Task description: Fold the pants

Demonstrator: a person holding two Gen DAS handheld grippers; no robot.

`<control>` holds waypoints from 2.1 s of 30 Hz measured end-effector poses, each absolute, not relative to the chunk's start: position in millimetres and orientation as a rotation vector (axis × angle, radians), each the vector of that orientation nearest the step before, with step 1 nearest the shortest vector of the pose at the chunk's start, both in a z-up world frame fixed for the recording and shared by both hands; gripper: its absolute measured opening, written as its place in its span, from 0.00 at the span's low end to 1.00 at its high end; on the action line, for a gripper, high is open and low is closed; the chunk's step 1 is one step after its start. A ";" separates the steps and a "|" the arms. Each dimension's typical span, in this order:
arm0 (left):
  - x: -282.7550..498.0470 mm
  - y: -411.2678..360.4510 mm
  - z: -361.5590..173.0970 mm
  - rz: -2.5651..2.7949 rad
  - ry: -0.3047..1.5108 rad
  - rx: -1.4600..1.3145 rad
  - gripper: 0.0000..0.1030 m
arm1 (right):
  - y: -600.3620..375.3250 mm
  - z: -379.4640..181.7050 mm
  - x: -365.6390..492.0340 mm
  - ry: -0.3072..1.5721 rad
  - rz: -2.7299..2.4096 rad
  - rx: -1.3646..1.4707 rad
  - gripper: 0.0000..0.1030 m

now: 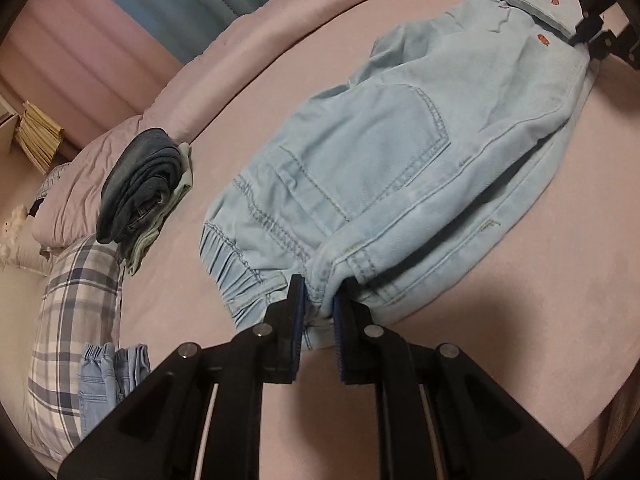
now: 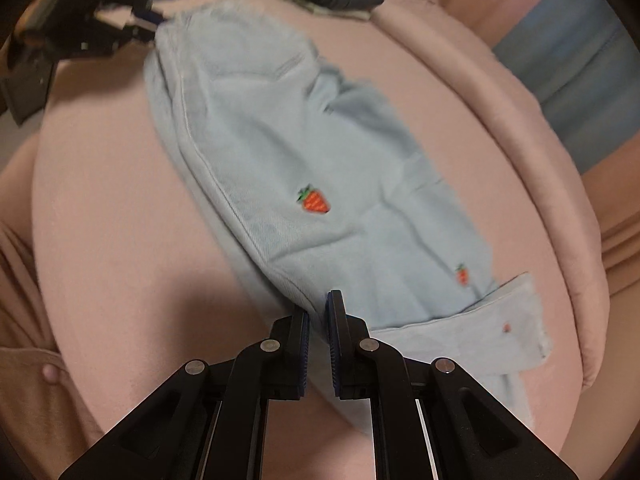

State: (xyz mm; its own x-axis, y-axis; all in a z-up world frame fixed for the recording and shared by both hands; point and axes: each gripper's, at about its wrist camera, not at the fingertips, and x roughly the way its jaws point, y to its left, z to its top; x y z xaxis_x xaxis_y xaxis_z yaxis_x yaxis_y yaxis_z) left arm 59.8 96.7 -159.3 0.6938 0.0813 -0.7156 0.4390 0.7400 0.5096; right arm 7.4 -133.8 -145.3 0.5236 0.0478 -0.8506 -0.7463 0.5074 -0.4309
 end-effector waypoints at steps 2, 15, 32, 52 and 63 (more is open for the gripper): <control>57.3 99.3 -151.2 -0.223 0.788 0.706 0.12 | -132.7 -142.6 6.2 0.896 0.558 -0.918 0.09; 30.5 109.1 -147.3 -0.219 0.812 0.729 0.53 | -159.3 -125.9 15.1 0.969 0.568 -0.707 0.50; 79.2 -37.8 -165.9 -0.454 0.925 0.403 0.52 | -224.9 -129.8 59.7 1.071 0.497 -0.160 0.54; 93.6 -110.7 -155.7 -0.565 0.967 0.205 0.59 | -285.3 -129.7 242.0 1.111 -0.060 0.047 0.06; 89.6 -95.6 -155.2 -0.564 0.979 0.196 0.60 | -418.0 -75.2 45.6 0.703 -0.041 0.626 0.06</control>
State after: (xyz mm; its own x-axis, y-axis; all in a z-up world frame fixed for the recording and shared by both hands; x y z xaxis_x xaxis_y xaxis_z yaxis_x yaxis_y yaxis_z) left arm 89.6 -95.6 -155.2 0.4286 -0.3627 -0.8275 0.5344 0.8403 -0.0915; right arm 45.6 -418.0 -75.2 0.7698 0.1693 -0.6154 0.2390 0.8176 0.5239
